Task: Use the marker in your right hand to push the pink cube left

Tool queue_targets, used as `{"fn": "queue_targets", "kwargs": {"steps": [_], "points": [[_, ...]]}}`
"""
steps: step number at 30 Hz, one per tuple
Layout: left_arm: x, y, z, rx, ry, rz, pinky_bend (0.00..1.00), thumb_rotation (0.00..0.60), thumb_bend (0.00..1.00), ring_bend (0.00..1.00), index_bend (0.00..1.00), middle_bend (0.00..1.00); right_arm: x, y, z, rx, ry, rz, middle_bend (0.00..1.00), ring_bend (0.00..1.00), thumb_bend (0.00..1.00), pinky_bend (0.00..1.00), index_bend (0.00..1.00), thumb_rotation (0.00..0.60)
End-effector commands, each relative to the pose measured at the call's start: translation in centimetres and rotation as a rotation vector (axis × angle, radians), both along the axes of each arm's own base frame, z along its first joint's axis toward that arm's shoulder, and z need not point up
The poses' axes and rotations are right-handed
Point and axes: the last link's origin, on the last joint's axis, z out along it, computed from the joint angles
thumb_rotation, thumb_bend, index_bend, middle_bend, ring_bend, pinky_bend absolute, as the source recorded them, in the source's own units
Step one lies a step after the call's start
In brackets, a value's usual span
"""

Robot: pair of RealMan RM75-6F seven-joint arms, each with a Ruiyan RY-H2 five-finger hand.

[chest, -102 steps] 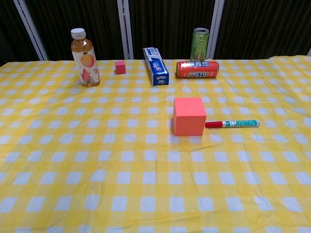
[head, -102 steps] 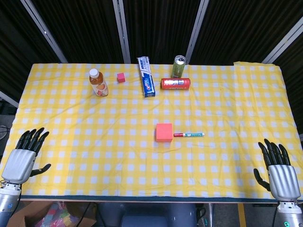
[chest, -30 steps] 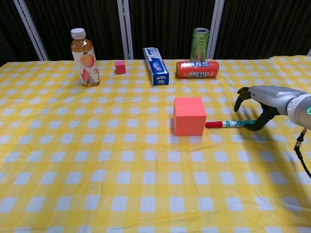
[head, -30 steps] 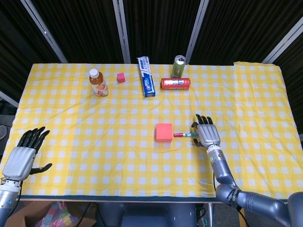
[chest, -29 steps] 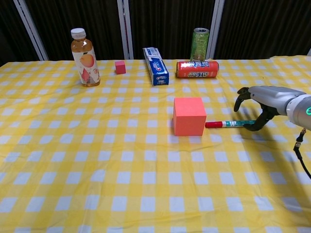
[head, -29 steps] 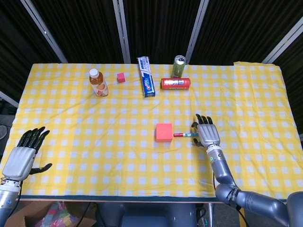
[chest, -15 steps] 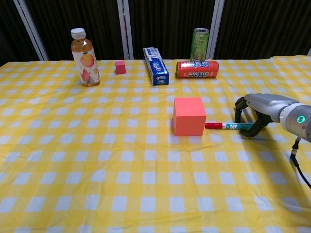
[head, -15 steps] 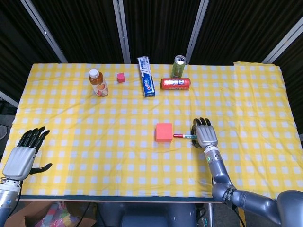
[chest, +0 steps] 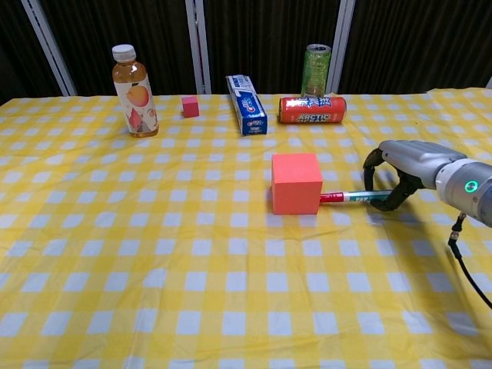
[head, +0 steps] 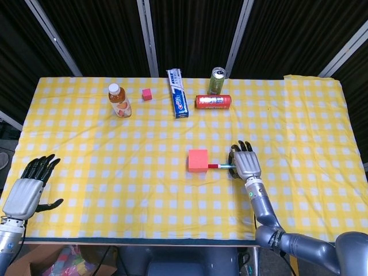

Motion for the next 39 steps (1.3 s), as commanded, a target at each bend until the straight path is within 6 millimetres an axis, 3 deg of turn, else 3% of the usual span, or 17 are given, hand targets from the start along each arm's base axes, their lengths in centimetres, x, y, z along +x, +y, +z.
{"fn": "queue_targets", "kwargs": {"steps": [1,10,19,29,39], "points": [[0.0,0.0,0.0,-0.004,-0.004,0.001,0.01,0.600,0.00,0.00,0.00,0.00,0.8,-0.3,1.3,-0.030,-0.015,0.023,0.22,0.01,0.42,0.00,0.62,0.600],[0.1,0.0,0.0,-0.004,-0.006,0.002,0.01,0.600,0.00,0.00,0.00,0.00,2.2,-0.7,4.6,-0.088,-0.029,0.046,0.22,0.01,0.42,0.00,0.62,0.600],[0.1,-0.1,0.0,-0.005,-0.010,0.002,0.01,0.600,0.00,0.00,0.00,0.00,1.4,-0.9,3.6,-0.060,-0.004,0.012,0.22,0.01,0.42,0.00,0.62,0.600],[0.0,0.0,0.0,-0.009,-0.014,0.009,0.01,0.600,0.00,0.00,0.00,0.00,0.2,-1.2,3.7,-0.058,0.014,-0.010,0.23,0.01,0.42,0.00,0.62,0.600],[0.2,-0.1,-0.1,-0.015,-0.015,0.004,0.01,0.600,0.00,0.00,0.00,0.00,1.8,-1.2,1.7,-0.027,-0.021,0.005,0.23,0.01,0.42,0.00,0.62,0.600]]}}
